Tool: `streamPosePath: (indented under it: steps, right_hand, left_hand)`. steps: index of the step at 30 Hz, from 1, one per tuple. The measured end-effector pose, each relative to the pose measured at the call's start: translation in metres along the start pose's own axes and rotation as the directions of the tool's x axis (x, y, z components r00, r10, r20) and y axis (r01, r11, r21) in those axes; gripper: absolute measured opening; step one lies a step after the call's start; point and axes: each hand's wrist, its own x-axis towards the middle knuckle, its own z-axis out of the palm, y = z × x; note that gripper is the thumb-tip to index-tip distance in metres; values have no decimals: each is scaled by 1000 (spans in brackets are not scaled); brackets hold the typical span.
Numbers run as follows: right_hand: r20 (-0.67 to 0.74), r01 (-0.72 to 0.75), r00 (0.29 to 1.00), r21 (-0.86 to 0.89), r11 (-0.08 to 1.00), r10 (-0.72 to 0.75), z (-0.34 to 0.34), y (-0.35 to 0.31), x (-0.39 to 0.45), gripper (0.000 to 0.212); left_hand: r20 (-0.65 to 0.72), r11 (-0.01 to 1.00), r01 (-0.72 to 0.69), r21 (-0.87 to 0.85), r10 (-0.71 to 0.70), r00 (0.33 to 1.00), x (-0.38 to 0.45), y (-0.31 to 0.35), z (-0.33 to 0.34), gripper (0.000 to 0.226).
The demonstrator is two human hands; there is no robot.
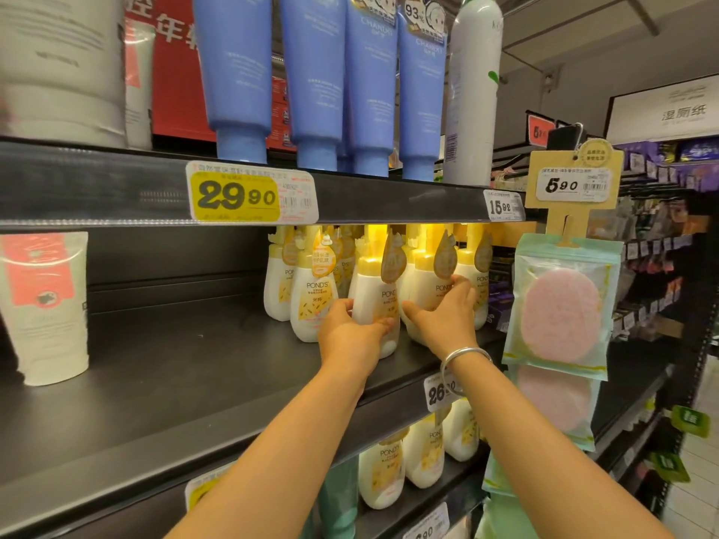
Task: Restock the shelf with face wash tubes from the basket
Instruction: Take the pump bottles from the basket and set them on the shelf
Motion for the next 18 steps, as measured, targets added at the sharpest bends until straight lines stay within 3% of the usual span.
streamPosePath:
  steps: [13, 18]
  right_hand:
    - [48, -71, 997, 91, 993, 67, -9, -1, -10, 78]
    - [27, -35, 999, 78, 996, 33, -26, 1, -30, 74]
  left_hand:
    - [44, 1000, 4, 6, -4, 999, -3, 2, 1, 45]
    - [16, 963, -86, 255, 85, 996, -16, 5, -2, 69]
